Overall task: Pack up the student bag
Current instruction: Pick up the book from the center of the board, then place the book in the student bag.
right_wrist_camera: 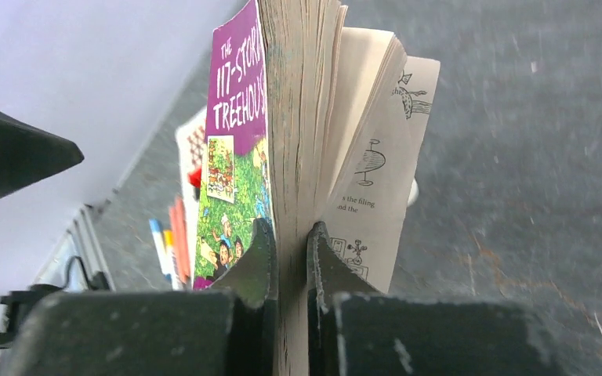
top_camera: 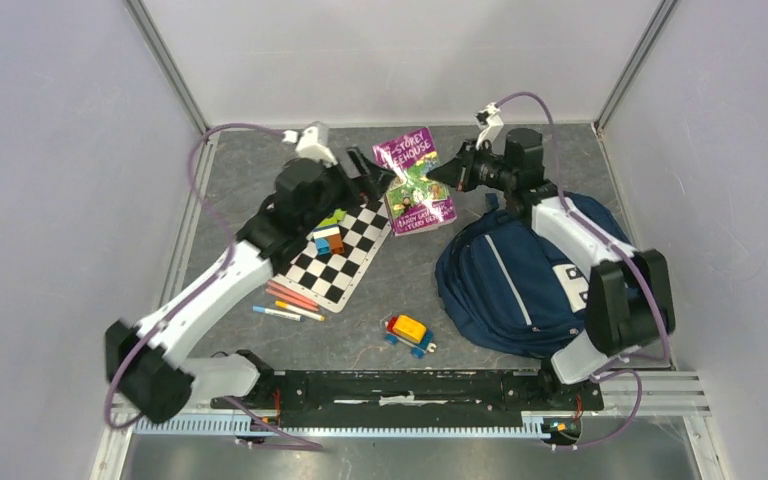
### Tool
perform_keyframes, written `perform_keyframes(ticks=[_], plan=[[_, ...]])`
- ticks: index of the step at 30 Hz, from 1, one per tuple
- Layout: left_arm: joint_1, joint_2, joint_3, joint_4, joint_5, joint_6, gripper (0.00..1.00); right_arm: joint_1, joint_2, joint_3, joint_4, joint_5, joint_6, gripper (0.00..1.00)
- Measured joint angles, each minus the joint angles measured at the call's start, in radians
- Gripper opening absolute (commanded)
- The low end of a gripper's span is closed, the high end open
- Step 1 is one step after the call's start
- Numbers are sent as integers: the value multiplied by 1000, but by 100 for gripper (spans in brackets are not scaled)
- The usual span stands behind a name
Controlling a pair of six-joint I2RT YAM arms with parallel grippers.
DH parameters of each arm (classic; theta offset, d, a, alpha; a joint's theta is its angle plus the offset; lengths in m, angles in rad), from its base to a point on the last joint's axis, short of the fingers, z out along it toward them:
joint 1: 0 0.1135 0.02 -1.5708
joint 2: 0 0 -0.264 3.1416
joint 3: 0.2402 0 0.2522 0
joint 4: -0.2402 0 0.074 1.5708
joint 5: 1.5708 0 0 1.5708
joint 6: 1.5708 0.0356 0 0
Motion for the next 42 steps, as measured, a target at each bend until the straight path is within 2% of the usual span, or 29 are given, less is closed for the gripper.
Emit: perform_keyframes(ticks=[3, 6, 12, 19, 22, 26, 27, 29, 33, 35, 38, 42], plan=[[0, -187, -71, 11, 10, 0, 100, -2, -117, -60, 111, -13, 74, 0], [0, -283, -114, 10, 57, 0, 100, 0, -227, -135, 207, -29, 144, 0], [0, -324, -191, 9, 195, -19, 100, 63, -422, -277, 266, -19, 195, 0], [0, -432, -317, 23, 282, -75, 97, 224, -603, -366, 247, 54, 190, 0], [0, -477, -354, 46, 324, -100, 72, 289, -619, -386, 248, 93, 190, 0], [0, -540, -422, 93, 373, -149, 24, 360, -618, -396, 197, 147, 165, 0], [0, -562, -439, 97, 382, -159, 14, 378, -616, -396, 176, 166, 150, 4], [-2, -594, -460, 90, 388, -176, 3, 407, -612, -391, 130, 203, 121, 23], [-2, -616, -460, 6, 382, -182, 2, 451, -610, -339, -17, 282, 45, 65], [-3, -637, -449, -74, 362, -182, 2, 450, -611, -317, -119, 348, -10, 79], [-3, -664, -421, -212, 302, -180, 2, 449, -612, -294, -293, 465, -81, 87], [-3, -692, -385, -341, 232, -180, 2, 450, -613, -275, -522, 647, -153, 88]])
